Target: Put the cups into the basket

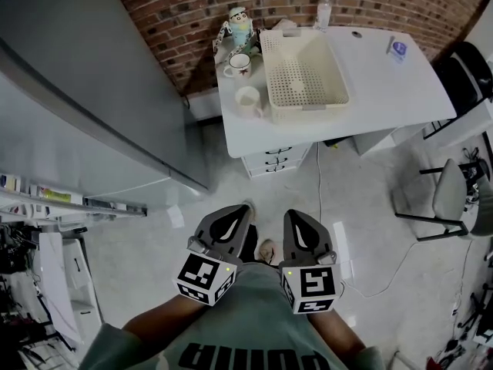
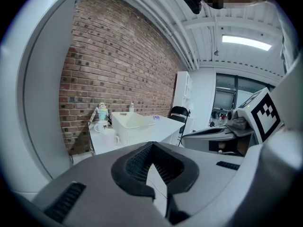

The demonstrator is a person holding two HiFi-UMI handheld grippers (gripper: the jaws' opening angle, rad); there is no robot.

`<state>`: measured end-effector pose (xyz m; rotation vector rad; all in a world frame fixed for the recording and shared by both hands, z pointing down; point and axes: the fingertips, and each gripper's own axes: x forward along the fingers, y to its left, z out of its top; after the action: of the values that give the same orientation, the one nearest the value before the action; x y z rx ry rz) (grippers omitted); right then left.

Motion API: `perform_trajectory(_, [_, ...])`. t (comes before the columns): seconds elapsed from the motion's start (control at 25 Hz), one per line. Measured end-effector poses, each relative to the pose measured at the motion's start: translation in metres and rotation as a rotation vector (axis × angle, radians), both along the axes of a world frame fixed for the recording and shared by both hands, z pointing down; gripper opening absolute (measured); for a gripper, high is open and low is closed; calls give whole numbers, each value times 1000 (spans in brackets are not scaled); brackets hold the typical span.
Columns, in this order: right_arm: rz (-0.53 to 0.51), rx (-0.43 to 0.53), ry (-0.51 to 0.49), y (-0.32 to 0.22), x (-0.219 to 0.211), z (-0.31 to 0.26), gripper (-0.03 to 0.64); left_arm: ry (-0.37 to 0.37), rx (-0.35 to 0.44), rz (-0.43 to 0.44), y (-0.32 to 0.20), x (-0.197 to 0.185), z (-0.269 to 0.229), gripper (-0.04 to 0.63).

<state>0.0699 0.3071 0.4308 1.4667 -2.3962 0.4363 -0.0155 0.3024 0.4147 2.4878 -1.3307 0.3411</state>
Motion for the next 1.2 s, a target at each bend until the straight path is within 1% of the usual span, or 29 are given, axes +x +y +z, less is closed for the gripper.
perform_trajectory(0.24, [21,0,14,-24,3,-3,11,9,-2,28,-24,4,-1,6])
perform_trajectory(0.48, [17,-21,26,-49,-8,2,11,12,-31,20,-54,-7,6,6])
perform_trajectory(0.76, [30,-23,36,-89,-15,0,11,-1,-22,24,-96,-17,4,6])
perform_trajectory(0.92, [36,-31,37,-110,-20,-1,11,2,-28,25,-118,-22,3,6])
perform_trajectory(1.08, [36,-54,34,-129,-30,3,11,6,-51,32,-136,-28,12,6])
perform_trajectory(1.2, [35,-62,50,-143,-35,7,11,20,-57,33,-152,-33,17,6])
